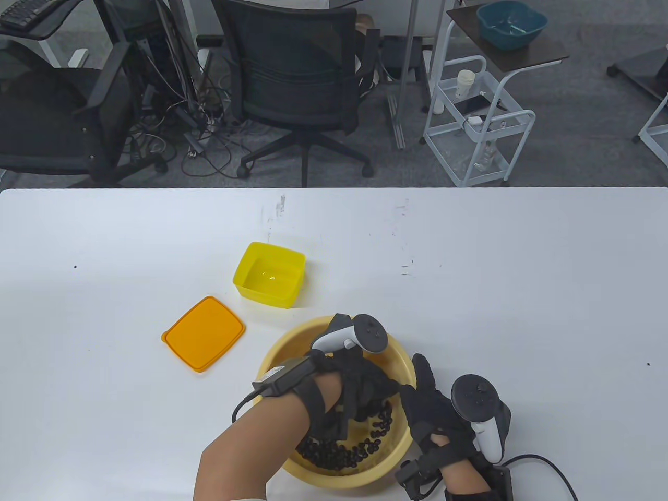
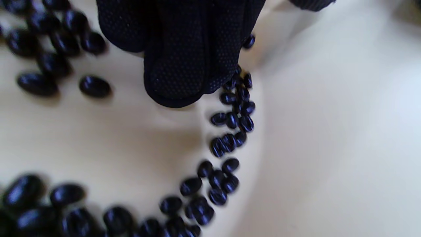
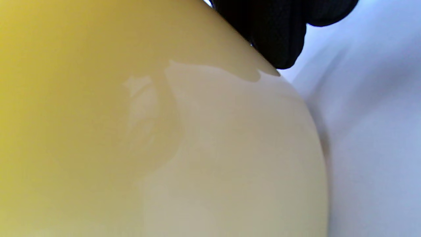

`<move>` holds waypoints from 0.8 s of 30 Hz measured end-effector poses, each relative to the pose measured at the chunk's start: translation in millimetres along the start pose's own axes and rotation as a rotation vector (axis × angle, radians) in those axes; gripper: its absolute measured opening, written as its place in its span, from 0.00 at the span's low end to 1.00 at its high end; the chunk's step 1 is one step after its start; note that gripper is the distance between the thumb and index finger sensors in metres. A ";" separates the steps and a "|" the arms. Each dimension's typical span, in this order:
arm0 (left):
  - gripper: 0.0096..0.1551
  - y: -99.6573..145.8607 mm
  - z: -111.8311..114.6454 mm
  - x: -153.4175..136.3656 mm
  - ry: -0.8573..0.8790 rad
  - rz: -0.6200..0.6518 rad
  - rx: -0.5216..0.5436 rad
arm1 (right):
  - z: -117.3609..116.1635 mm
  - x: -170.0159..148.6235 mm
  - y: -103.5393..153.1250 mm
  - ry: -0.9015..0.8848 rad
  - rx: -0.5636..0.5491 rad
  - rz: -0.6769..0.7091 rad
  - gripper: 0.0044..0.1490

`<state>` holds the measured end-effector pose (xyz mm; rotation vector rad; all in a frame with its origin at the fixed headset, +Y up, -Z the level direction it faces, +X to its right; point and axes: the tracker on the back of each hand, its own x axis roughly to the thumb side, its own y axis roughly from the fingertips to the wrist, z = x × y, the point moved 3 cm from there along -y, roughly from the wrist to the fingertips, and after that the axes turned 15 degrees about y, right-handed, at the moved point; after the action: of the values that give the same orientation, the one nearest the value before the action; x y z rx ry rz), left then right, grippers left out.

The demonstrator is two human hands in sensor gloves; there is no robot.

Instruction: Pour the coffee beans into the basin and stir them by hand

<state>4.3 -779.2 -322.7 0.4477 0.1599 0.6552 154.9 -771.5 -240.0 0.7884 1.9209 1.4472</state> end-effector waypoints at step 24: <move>0.43 12.0 33.7 -39.7 -0.368 -0.542 -0.363 | 0.2 -0.4 -0.3 -0.003 0.003 -0.001 0.42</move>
<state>-23.9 -807.1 -287.1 0.1537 -0.1837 0.0563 155.3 -771.7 -240.3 0.7904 1.9212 1.4425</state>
